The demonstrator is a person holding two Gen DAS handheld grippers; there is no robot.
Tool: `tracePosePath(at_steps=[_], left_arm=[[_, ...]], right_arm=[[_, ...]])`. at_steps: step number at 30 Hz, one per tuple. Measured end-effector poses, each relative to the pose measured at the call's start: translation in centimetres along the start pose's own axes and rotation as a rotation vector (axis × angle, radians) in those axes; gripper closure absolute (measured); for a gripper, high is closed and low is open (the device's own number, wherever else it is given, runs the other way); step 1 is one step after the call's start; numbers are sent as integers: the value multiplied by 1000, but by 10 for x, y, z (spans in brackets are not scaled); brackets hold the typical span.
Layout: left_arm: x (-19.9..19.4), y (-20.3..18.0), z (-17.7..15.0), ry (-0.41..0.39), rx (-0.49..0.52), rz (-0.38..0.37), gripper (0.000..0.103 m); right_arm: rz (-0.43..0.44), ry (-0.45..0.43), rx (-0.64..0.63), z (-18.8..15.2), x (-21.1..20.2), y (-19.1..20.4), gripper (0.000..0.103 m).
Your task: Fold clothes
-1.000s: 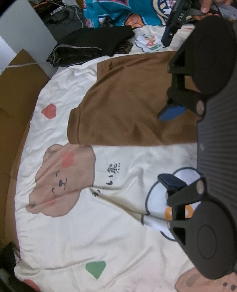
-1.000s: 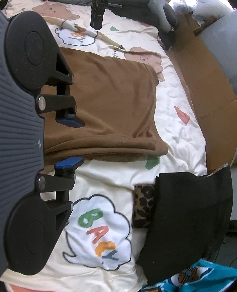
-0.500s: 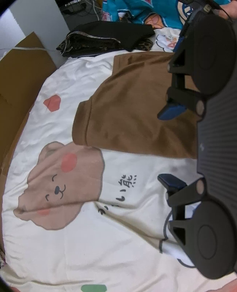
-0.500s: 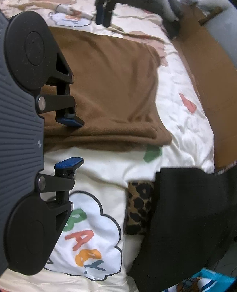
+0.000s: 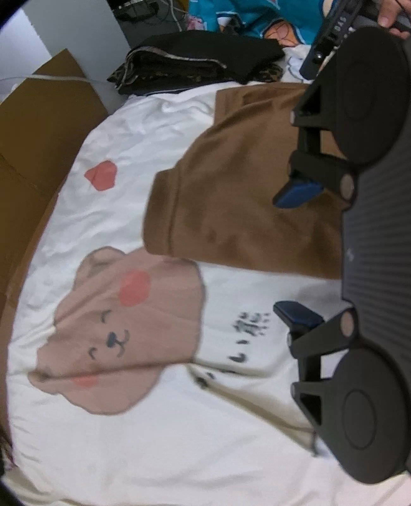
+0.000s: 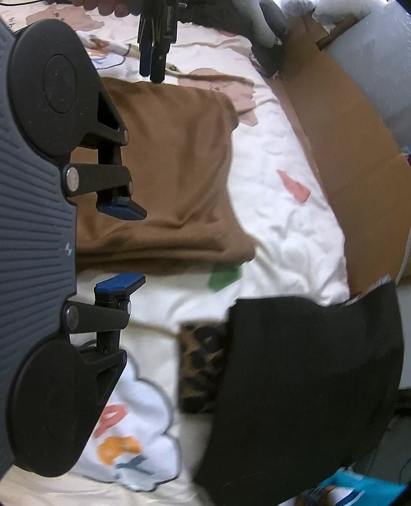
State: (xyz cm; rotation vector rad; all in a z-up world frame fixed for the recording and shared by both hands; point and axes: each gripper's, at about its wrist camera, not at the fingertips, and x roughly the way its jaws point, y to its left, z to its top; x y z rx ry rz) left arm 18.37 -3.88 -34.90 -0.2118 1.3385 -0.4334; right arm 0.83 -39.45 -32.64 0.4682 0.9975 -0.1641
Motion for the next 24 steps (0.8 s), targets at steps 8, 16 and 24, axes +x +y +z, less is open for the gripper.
tracePosePath(at_steps=[8,16,24], left_arm=[[15,-2,29,-36,-1,27,37],[27,0,49,-51,-35,10,46],[37,8,57,-105,-40,16,46]], right_arm=[[-76,-4,-100,35,37,17,59],[-96,6,-88,54,57,6,59],[-110,0,-57,53,60,-5,60]])
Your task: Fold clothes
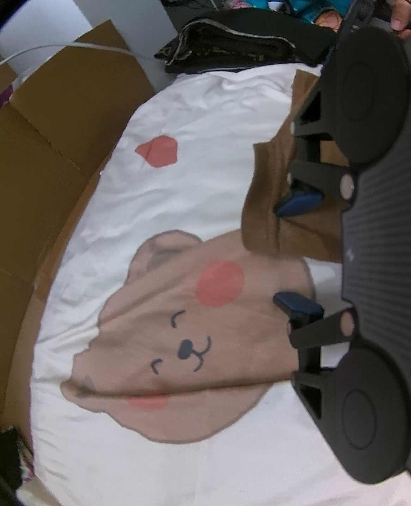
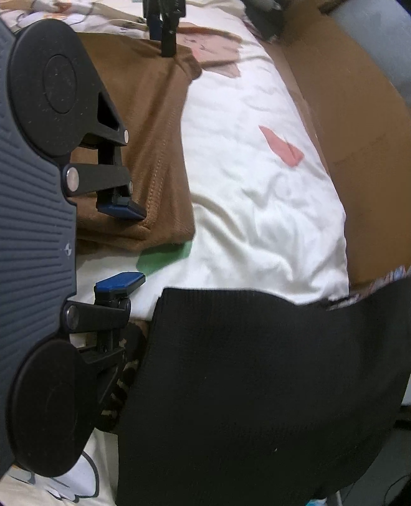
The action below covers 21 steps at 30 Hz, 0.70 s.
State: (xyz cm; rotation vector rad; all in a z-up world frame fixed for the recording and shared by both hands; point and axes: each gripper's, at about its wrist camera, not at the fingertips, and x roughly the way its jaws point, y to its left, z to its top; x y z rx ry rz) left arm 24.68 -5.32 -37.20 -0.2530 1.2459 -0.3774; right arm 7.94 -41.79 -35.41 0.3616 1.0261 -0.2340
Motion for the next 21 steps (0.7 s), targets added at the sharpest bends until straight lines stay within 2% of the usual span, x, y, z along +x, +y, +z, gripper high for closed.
tracePosePath(at_steps=[8,12,16,21], left_arm=[[-13,3,3,-13,-17,-3,47],[-26,7,-5,-1,-41,-34,47],[-38,9,-22,23,-45,-50,47],[-47,8,-45,52,-27,-58,47]], right_arm=[[-19,-26,9,0,-5,-2,60],[9,-43,-1,-4,-25,1,60],[52,4,-14,-21,-33,2,60],[56,47,-15,-40,-38,0,60]])
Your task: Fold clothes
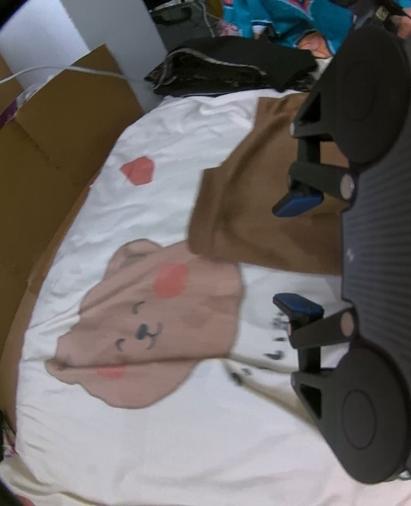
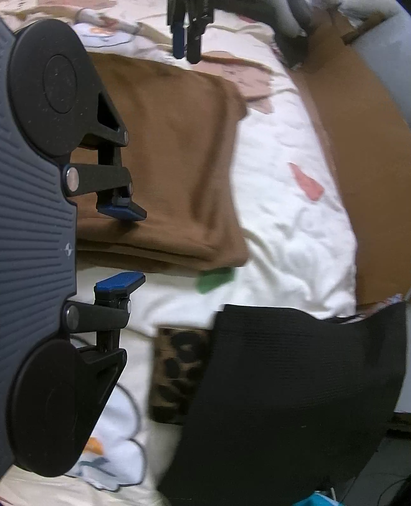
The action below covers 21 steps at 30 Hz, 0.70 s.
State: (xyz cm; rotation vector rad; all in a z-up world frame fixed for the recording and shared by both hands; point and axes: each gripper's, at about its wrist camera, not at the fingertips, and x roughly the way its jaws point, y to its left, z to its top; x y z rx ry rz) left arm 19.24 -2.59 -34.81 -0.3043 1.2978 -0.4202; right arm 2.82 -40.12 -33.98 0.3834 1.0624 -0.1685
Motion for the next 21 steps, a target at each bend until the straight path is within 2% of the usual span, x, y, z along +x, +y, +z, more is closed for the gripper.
tracePosePath(at_steps=[10,14,17,21], left_arm=[[-2,6,-53,91,56,37,47],[-3,9,-71,139,61,11,47],[2,11,-84,215,76,-13,47],[3,10,-98,272,118,-31,47]], right_arm=[[-6,41,0,-29,-10,-11,60],[64,74,45,-37,-17,-15,60],[100,126,72,-54,-22,-16,60],[137,195,100,-78,-25,-18,60]])
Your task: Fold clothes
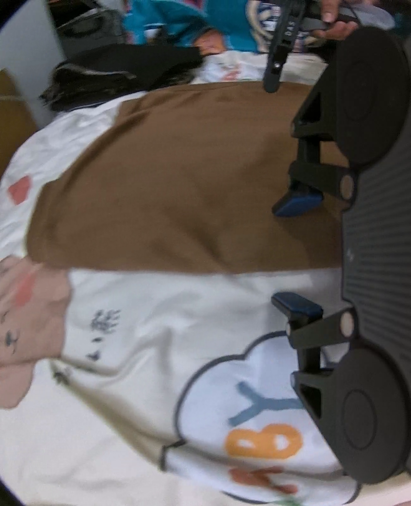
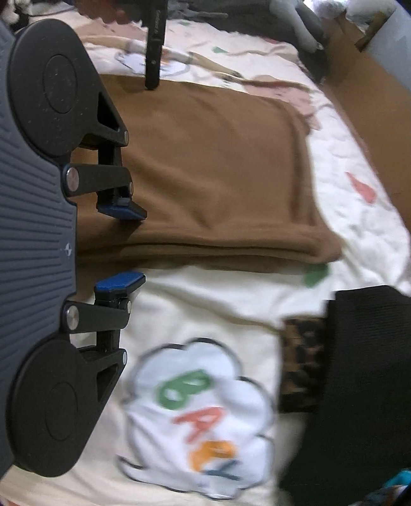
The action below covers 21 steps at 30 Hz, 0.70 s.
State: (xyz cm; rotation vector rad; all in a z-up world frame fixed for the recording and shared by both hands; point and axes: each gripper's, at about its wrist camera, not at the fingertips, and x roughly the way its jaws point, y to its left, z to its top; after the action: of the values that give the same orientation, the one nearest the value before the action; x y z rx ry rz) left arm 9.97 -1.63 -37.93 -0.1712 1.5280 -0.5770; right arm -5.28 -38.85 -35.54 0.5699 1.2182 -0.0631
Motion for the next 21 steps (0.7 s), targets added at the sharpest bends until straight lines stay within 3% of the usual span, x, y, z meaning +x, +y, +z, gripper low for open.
tracePosePath(at_steps=[4,8,16,21], left_arm=[[0,3,-15,56,-26,-47,49],[6,6,-34,118,-47,-78,59],[9,15,-57,161,-89,-161,59],[12,17,-62,149,-66,-185,58]], right_arm=[[24,40,45,-19,2,-7,60],[47,66,96,-32,5,-14,59],[103,108,176,-56,10,-25,59],[168,121,253,-67,15,-38,59]])
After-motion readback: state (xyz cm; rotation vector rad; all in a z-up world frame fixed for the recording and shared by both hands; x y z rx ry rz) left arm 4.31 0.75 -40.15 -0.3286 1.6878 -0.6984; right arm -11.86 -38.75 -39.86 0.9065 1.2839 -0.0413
